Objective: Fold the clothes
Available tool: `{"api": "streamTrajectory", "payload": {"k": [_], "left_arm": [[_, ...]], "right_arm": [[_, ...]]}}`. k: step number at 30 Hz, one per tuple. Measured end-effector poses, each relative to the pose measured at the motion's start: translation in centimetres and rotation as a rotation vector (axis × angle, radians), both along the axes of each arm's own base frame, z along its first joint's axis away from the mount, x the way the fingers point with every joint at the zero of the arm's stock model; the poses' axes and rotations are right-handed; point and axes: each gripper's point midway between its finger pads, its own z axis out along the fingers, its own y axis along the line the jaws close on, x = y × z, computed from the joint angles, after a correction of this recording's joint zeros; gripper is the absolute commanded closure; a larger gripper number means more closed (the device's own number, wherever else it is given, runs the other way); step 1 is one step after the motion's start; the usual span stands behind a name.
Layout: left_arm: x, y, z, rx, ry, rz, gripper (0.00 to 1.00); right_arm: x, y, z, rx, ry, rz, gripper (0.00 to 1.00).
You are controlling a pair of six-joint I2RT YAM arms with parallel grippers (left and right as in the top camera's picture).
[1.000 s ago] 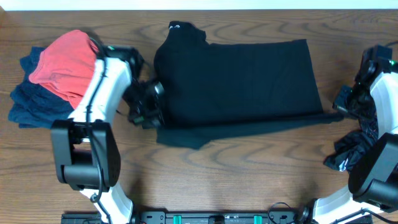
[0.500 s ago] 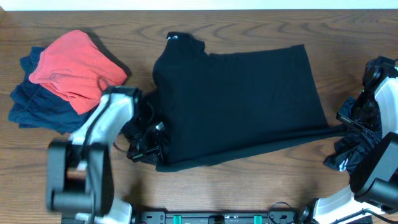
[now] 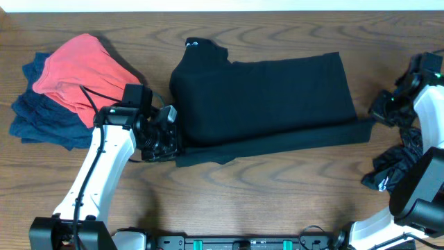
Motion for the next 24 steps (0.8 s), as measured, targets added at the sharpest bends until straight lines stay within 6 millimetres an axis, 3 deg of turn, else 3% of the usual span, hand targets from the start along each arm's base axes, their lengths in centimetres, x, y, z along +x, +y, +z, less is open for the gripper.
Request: {"api": "streamTrajectory", "payload": {"k": [7,14,24], "left_arm": [[3.6,-0.3,0.5,-0.026,-0.107,0.099,0.94],[5.7,-0.5,0.9,-0.042,-0.175,0.130,0.94],[6.3,-0.1,-1.9,-0.010,-0.113,0.145,0.93]], "right_arm": [[3.4,2.6,0.7,0.002,-0.118,0.107,0.98],[4.0,2.6,0.5,-0.020,-0.128,0.118,0.97],[4.3,1.9,-3.3,-0.033,-0.056,0.110,0.98]]}}
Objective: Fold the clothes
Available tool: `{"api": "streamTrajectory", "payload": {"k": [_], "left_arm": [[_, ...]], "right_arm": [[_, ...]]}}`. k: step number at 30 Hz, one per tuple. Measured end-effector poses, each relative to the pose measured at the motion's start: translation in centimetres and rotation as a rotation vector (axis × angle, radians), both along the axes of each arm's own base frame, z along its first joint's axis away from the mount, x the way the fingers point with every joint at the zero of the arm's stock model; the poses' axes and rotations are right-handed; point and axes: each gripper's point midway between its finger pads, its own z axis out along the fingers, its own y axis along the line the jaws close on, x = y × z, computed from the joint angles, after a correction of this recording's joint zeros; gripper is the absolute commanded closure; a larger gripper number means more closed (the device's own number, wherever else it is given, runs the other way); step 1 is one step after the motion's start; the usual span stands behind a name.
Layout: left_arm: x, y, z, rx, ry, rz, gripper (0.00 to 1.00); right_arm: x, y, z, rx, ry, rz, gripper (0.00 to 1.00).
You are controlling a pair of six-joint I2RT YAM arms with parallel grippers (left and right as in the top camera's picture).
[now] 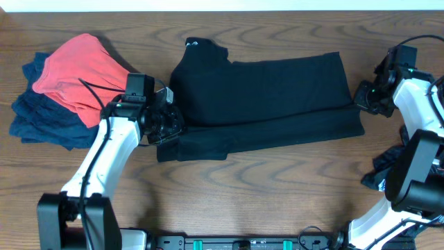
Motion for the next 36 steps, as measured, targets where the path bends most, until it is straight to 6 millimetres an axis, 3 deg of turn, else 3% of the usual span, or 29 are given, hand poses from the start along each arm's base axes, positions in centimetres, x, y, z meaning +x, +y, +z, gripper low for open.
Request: {"api": "streamTrajectory", "payload": {"k": [7,11,12,21,31,36], "left_arm": [[0.8,0.0,-1.1,0.002,0.003,0.001,0.92],[0.8,0.0,-1.6,0.006,0.011,-0.002,0.50],[0.8,0.0,-1.7,0.006,0.013,-0.002,0.44],[-0.6,-1.2,-1.6,-0.011,0.042,-0.067,0.41],[-3.6,-6.7,-2.4,0.272,-0.109,-0.471,0.37],[-4.0,-8.6,-2.6,0.393,-0.200,-0.580,0.37]], "right_arm": [[0.4,-0.1,-1.1,0.001,0.006,0.000,0.97],[0.6,-0.2,-1.0,-0.001,-0.004,0.000,0.97],[0.6,-0.2,-1.0,-0.002,-0.005,0.000,0.98],[0.6,-0.2,-1.0,-0.002,-0.006,0.000,0.97],[0.6,-0.1,-1.0,-0.001,-0.004,0.000,0.97],[0.5,-0.1,-1.0,-0.001,-0.001,0.000,0.98]]}}
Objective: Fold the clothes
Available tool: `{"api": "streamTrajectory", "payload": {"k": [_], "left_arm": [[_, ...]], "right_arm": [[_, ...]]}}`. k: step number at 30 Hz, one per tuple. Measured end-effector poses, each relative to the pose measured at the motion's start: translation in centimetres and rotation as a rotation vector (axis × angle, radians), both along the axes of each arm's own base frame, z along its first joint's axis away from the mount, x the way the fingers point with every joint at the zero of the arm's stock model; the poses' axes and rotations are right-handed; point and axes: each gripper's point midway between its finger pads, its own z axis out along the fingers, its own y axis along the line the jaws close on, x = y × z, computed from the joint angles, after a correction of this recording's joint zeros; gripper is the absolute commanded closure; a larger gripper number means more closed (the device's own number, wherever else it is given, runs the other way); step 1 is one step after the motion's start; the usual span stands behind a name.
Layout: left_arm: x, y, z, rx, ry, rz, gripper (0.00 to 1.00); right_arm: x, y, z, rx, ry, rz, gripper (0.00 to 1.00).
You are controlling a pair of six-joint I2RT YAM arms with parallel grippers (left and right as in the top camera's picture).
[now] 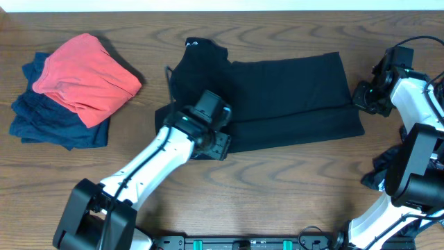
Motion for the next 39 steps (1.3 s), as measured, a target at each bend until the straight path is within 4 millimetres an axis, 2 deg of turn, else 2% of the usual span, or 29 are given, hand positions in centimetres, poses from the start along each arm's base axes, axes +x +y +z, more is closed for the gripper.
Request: {"api": "streamTrajectory", "payload": {"k": [4,7,10,17,18,21,23,24,25,26,33,36,39], "left_arm": [[0.3,-0.5,-0.5,0.039,-0.036,-0.027,0.37],[0.2,-0.5,-1.6,0.072,-0.025,-0.039,0.37],[0.1,-0.7,-2.8,0.099,-0.011,-0.059,0.32],[0.1,-1.9,-4.7,0.110,-0.006,-0.110,0.31],[0.1,-2.0,-4.8,0.112,-0.005,-0.111,0.33],[0.2,-2.0,-5.0,0.112,-0.009,-0.111,0.56],[0.4,-2.1,-4.9,0.112,-0.019,-0.111,0.67],[0.5,-2.1,-4.9,0.112,-0.022,-0.109,0.76],[0.6,-2.1,-4.9,0.116,-0.028,-0.118,0.89],[0.6,-2.0,-4.9,0.117,-0.029,-0.110,0.94],[1.1,-0.8,-4.7,0.183,-0.054,-0.094,0.94],[3.0,-0.2,-3.7,0.208,-0.122,-0.057,0.94],[6.3,0.4,-2.0,0.185,-0.228,0.015,0.94]], "right_arm": [[-0.1,0.0,0.0,0.000,0.003,0.000,0.98],[-0.1,0.0,0.0,0.001,0.004,0.000,0.98],[-0.2,0.0,0.0,0.001,0.006,0.000,0.98],[-0.2,0.0,0.0,0.001,0.006,0.000,0.97],[-0.2,0.0,0.0,0.001,0.006,0.000,0.98],[-0.2,0.0,0.0,0.001,0.006,0.000,0.98],[-0.2,0.0,0.0,0.001,0.006,0.000,0.98],[-0.1,0.0,0.0,0.002,0.006,0.000,0.98],[-0.2,0.0,0.0,0.001,0.006,0.000,0.98],[-0.2,0.0,0.0,0.001,0.007,0.000,0.98],[-0.2,0.0,0.0,0.002,0.007,0.000,0.98],[-0.1,0.1,0.0,0.002,0.006,0.000,0.98],[0.0,0.0,0.0,0.000,-0.002,0.000,0.98]]}}
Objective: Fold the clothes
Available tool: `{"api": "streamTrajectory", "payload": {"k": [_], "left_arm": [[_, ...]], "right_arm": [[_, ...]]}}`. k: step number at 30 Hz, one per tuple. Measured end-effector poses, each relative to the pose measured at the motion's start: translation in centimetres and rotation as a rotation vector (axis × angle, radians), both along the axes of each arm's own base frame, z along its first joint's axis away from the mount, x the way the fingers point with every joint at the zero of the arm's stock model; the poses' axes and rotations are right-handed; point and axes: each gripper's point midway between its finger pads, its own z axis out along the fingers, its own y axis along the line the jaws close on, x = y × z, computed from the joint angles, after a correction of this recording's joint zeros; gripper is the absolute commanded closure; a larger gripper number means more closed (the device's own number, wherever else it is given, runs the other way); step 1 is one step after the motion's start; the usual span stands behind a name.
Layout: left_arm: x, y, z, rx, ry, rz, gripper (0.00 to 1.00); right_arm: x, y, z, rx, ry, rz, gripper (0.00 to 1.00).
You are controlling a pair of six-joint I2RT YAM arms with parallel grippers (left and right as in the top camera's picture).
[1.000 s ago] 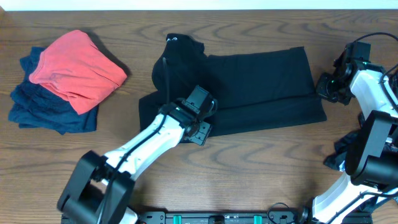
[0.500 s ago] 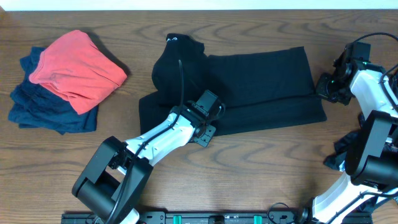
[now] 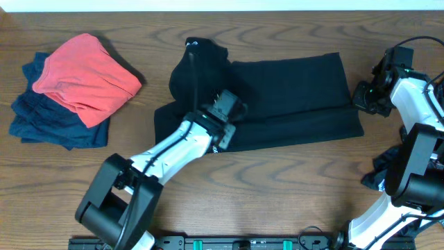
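Observation:
A black garment [image 3: 284, 90] lies spread across the middle of the table, its lower strip folded up along the front edge. My left gripper [image 3: 226, 122] sits on top of that strip, left of centre; its jaws are hidden under the wrist. My right gripper [image 3: 362, 97] is at the garment's right edge, where the fold ends, and looks closed on the cloth.
A stack of folded clothes, a red piece [image 3: 83, 69] on top of dark blue ones [image 3: 48, 128], lies at the far left. A crumpled black item [image 3: 385, 170] lies at the right edge beside the right arm's base.
My left gripper has moved a little up and to the right along the garment's front strip. The garment's left end now lies flat and bare. The right gripper stayed put.
At first both grippers were at the ends of the garment's loose front strip. Then the strip lay folded closer against the body, with the right gripper at the right edge. The left gripper then left the left end and was over the strip's middle, as it is now.

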Motion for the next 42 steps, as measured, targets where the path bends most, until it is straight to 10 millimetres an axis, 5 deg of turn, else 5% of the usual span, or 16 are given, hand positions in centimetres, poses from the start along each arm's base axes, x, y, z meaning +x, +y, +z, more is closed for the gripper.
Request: {"api": "streamTrajectory", "payload": {"k": [6,8,11,14,18,24,33,42], "left_arm": [[3.7,2.3,1.5,-0.035,-0.097,0.096,0.83],[3.9,2.5,1.5,-0.046,-0.098,0.104,0.71],[4.0,2.4,1.5,-0.058,-0.099,0.106,0.71],[4.0,2.2,1.5,-0.062,-0.096,0.099,0.53],[4.0,2.1,1.5,-0.070,-0.093,0.098,0.45],[3.7,2.4,1.6,-0.068,-0.084,0.110,0.41],[2.5,5.2,5.6,-0.095,-0.098,0.201,0.36],[-1.0,6.9,3.6,-0.066,0.033,0.321,0.35]], "right_arm": [[0.7,-0.2,0.2,-0.007,-0.031,0.001,0.95],[0.9,-0.1,0.2,-0.009,-0.036,0.004,0.95],[1.0,-0.1,0.3,-0.010,-0.040,0.004,0.92],[1.0,-0.1,0.3,-0.012,-0.042,0.007,0.82],[1.1,-0.1,0.3,-0.012,-0.044,0.005,0.81],[1.0,-0.1,0.3,-0.012,-0.039,0.005,0.79],[-1.4,-0.4,-0.4,-0.034,0.063,-0.021,0.78],[-3.9,-1.0,-2.3,-0.079,0.142,-0.060,0.68]]}}
